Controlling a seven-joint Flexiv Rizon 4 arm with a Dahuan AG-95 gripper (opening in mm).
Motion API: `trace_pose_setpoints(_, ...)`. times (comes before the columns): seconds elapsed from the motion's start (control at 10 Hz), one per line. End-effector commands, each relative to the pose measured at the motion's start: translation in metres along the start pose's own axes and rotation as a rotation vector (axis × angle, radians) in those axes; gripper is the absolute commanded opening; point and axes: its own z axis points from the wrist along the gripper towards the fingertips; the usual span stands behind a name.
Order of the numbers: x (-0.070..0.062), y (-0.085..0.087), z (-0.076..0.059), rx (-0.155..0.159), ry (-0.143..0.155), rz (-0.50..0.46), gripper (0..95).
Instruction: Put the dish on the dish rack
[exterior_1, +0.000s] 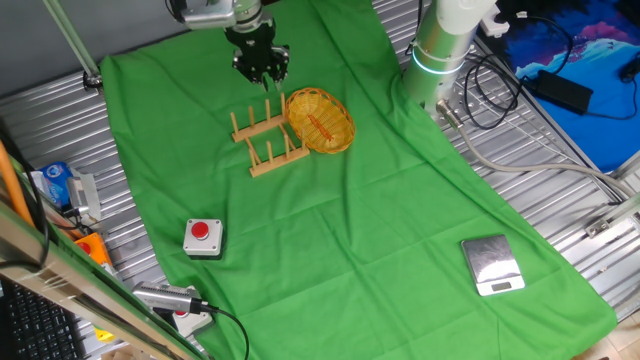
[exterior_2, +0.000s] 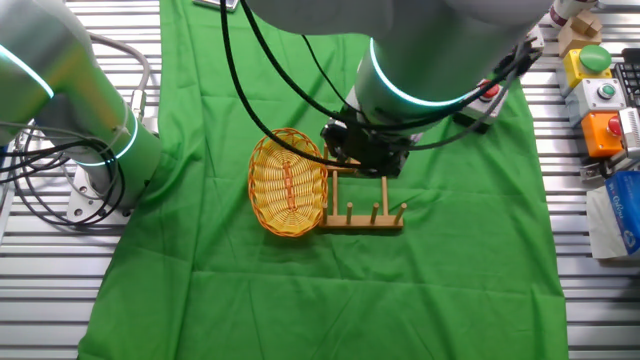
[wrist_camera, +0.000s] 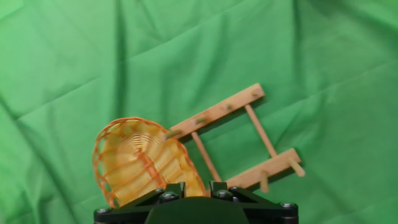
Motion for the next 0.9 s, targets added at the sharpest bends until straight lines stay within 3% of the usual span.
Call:
trace_pose_setpoints(0.1,0.0097,-0.0042,0.0007,0.0,0.01,-0.034,19.0)
trace_pose_setpoints(0.3,0.0176,-0.0061,0.0033,0.0,0.009,-0.035,19.0)
trace_pose_setpoints(0.4,0.0178,-0.006,0.0032,0.007,0.024,-0.026,0.0)
trace_pose_setpoints(0.9,0.0181,-0.0057,0.0027,0.024,0.057,0.003,0.0)
